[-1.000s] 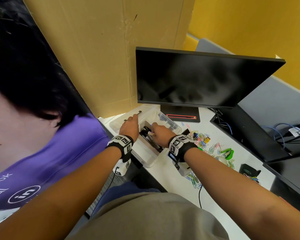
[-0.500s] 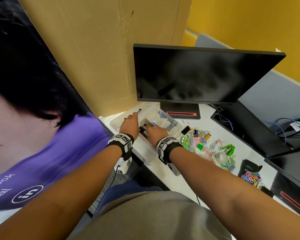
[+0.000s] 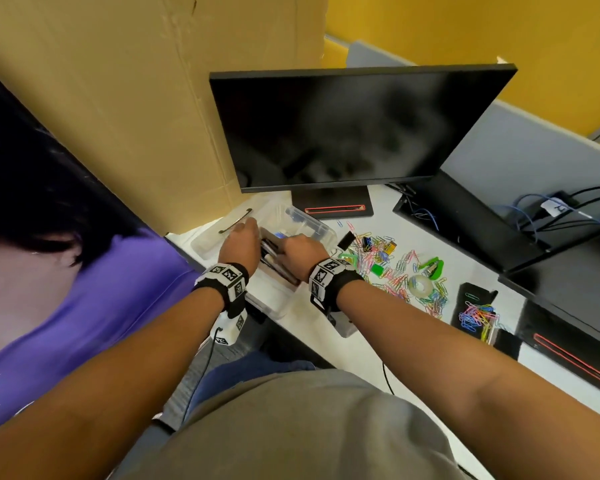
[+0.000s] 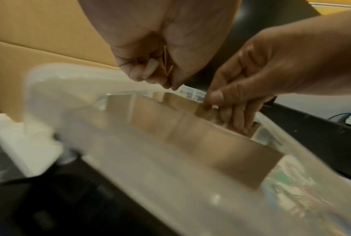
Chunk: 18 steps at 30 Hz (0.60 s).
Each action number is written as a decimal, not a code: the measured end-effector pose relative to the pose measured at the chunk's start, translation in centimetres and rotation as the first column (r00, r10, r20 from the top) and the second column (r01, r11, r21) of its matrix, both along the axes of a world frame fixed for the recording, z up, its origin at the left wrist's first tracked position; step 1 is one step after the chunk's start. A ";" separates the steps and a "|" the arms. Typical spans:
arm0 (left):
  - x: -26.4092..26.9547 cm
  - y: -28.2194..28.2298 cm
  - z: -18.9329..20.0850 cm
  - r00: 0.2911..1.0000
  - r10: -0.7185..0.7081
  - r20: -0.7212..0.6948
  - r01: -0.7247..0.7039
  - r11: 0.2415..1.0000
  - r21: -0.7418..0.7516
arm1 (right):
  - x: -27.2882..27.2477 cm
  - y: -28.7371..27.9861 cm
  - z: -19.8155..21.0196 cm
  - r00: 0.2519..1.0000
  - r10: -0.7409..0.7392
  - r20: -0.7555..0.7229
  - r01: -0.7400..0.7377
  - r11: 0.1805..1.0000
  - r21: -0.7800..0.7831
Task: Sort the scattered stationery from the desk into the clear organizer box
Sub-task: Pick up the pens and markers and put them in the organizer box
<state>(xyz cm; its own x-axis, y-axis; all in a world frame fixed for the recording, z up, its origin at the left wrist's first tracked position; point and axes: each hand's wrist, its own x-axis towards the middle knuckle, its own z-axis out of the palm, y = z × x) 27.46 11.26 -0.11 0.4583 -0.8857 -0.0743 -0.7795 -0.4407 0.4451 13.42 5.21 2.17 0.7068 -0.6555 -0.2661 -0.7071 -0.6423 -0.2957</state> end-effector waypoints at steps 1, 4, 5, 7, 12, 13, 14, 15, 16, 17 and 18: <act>-0.6 -0.4 0.2 1.000 -0.017 -0.006 0.017 1.000 -0.008 | -0.7 -0.4 0.2 0.998 -0.018 0.057 0.018 1.000 0.007; -3.0 -1.6 1.0 0.999 -0.049 -0.010 0.049 0.999 -0.009 | -3.1 -1.4 0.8 0.968 -0.099 0.230 0.086 0.994 0.065; -4.0 -2.2 1.1 0.998 -0.063 -0.010 0.063 0.998 -0.011 | -4.1 -1.8 0.9 0.954 -0.125 0.274 0.107 0.991 0.078; -5.8 -3.1 1.4 0.996 -0.093 -0.008 0.093 0.995 -0.017 | -5.8 -2.5 1.1 0.931 -0.166 0.324 0.147 0.986 0.085; -10.0 -5.1 1.6 0.979 -0.200 -0.032 0.199 0.979 -0.029 | -12.0 -4.2 0.9 0.906 -0.288 0.309 0.272 0.958 0.095; -10.8 -5.4 1.5 0.974 -0.224 -0.039 0.223 0.974 -0.032 | -13.5 -4.5 0.8 0.902 -0.312 0.299 0.297 0.950 0.096; -12.0 -5.8 1.6 0.968 -0.248 -0.041 0.246 0.969 -0.031 | -15.1 -4.6 0.5 0.898 -0.335 0.286 0.321 0.942 0.096; -12.9 -6.1 1.5 0.964 -0.263 -0.040 0.262 0.965 -0.021 | -16.6 -4.7 0.3 0.893 -0.355 0.276 0.342 0.935 0.096; -13.9 -6.3 1.4 0.960 -0.277 -0.038 0.277 0.961 -0.006 | -18.0 -4.6 -0.1 0.887 -0.379 0.264 0.366 0.925 0.101; -15.0 -6.6 1.3 0.955 -0.294 -0.032 0.295 0.956 0.007 | -19.5 -4.5 -0.6 0.878 -0.408 0.252 0.393 0.913 0.109; -16.1 -6.8 1.1 0.947 -0.319 -0.025 0.320 0.947 0.017 | -20.9 -4.3 -1.0 0.870 -0.435 0.233 0.419 0.900 0.119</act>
